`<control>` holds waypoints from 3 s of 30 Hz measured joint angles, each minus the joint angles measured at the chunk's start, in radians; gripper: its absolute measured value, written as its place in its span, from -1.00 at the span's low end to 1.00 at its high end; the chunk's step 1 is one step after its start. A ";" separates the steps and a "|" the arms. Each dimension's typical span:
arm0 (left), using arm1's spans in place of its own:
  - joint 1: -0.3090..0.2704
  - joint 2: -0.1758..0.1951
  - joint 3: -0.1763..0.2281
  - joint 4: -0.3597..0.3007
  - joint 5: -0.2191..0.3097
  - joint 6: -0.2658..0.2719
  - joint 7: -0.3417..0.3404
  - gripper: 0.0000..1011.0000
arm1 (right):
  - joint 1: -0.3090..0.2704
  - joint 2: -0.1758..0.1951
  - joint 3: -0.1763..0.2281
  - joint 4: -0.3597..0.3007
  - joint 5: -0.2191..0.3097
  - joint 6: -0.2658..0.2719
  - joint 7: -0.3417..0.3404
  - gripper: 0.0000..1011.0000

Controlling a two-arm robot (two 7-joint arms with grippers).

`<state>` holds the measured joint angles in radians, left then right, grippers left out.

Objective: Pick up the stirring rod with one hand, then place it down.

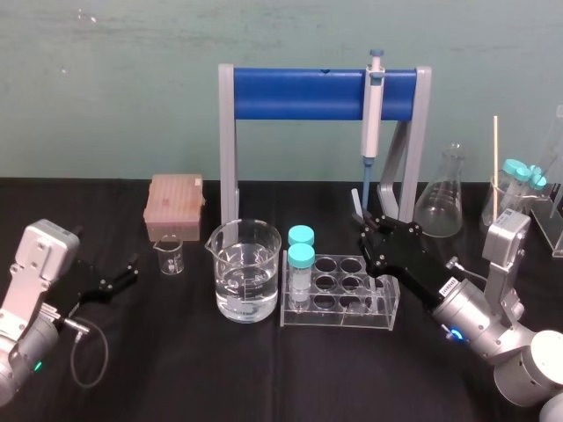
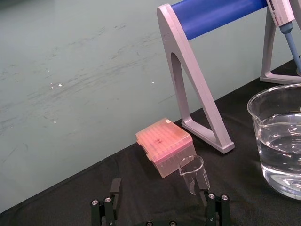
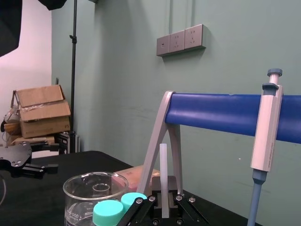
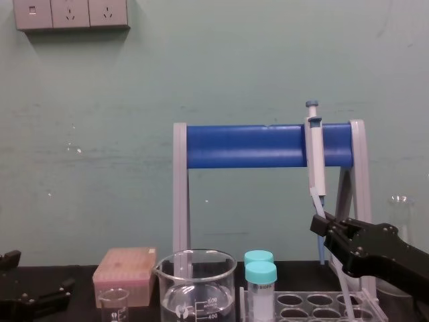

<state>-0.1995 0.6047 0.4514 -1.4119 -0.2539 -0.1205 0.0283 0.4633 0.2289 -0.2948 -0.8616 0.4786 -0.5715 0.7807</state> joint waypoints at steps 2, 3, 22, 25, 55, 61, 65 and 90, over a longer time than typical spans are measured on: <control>0.000 0.000 0.000 0.000 0.000 0.000 0.000 0.98 | 0.000 0.000 0.000 0.000 0.000 0.000 0.000 -0.80; 0.000 0.000 0.000 0.000 0.000 0.000 0.000 0.98 | 0.000 0.000 0.000 0.000 0.001 0.000 0.001 -0.73; 0.000 0.000 0.000 0.000 0.000 0.000 0.000 0.98 | 0.000 0.000 0.001 0.000 0.003 -0.001 0.003 0.47; 0.000 0.000 0.000 0.000 0.000 0.000 0.000 0.98 | 0.000 0.000 0.001 0.000 0.003 -0.001 0.004 0.60; 0.000 0.000 0.000 0.000 0.000 0.000 0.000 0.98 | -0.239 0.081 0.170 -0.370 -0.089 0.311 -0.372 0.98; 0.000 0.000 0.000 0.000 0.000 0.000 0.000 0.98 | -0.265 0.090 0.168 -0.386 -0.087 0.386 -0.386 0.98; 0.000 0.000 0.000 0.000 0.000 0.000 0.000 0.98 | -0.265 0.090 0.168 -0.386 -0.087 0.387 -0.386 0.98; 0.000 0.000 0.000 0.000 0.000 0.000 0.000 0.98 | -0.262 0.089 0.167 -0.386 -0.086 0.379 -0.385 0.98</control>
<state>-0.1995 0.6047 0.4514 -1.4120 -0.2539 -0.1205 0.0283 0.2011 0.3183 -0.1278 -1.2472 0.3924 -0.1927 0.3954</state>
